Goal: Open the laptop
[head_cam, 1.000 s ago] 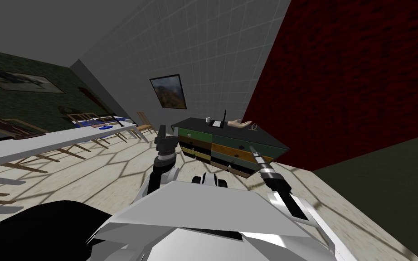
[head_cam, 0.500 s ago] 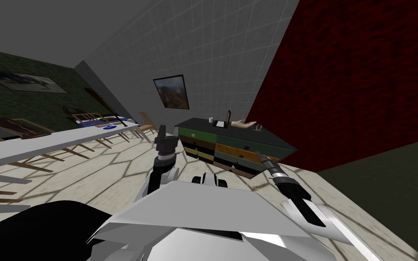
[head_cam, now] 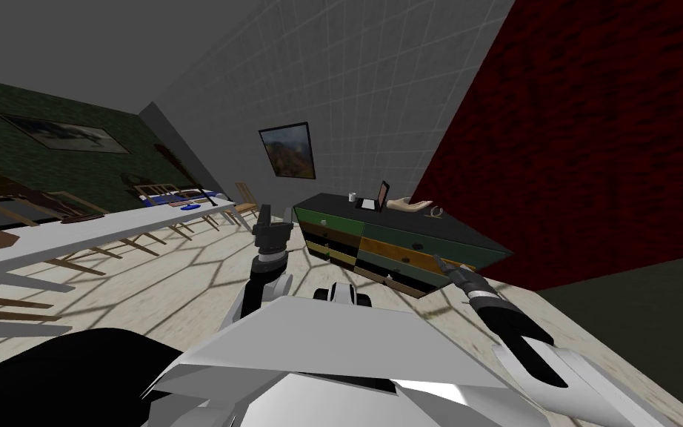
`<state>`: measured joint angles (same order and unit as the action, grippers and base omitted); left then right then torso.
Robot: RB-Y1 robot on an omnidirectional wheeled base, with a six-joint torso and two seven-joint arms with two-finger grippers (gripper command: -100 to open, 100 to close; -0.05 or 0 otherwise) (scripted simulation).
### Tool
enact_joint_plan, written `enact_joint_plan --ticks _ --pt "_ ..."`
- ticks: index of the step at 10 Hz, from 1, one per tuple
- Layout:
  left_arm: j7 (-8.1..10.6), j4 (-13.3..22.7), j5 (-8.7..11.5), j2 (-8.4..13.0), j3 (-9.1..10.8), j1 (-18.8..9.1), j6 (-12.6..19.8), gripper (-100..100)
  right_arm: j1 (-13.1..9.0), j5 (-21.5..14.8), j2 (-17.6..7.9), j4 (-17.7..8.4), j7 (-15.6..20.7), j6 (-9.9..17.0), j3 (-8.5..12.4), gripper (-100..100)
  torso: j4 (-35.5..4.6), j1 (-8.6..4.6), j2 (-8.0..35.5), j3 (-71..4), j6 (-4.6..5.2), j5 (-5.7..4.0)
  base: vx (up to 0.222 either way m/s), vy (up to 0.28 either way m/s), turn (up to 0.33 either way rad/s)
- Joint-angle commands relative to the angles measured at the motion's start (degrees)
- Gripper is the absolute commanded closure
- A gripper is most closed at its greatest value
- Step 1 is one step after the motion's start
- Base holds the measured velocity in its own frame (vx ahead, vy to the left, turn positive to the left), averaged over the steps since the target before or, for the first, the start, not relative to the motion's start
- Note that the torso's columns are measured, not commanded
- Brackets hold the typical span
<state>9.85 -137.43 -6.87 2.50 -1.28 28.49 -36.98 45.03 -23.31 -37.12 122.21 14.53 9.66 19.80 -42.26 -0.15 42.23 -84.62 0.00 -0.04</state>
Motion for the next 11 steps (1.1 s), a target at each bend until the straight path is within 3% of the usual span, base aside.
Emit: enact_joint_plan --ticks 1,11 --pt "0.0 0.0 0.0 0.0 0.0 0.0 0.0 0 1.4 -2.3 -4.6 -2.1 1.5 2.4 2.6 -100 0.0 0.03 0.1 0.1 -0.02 -0.01 0.072 0.12 0.139" --pt "0.0 0.0 0.0 0.0 0.0 0.0 0.0 0 7.1 -8.3 -23.0 -7.2 7.3 10.8 12.4 -100 0.0 0.14 0.1 0.1 0.0 0.03 0.144 0.12 0.159"
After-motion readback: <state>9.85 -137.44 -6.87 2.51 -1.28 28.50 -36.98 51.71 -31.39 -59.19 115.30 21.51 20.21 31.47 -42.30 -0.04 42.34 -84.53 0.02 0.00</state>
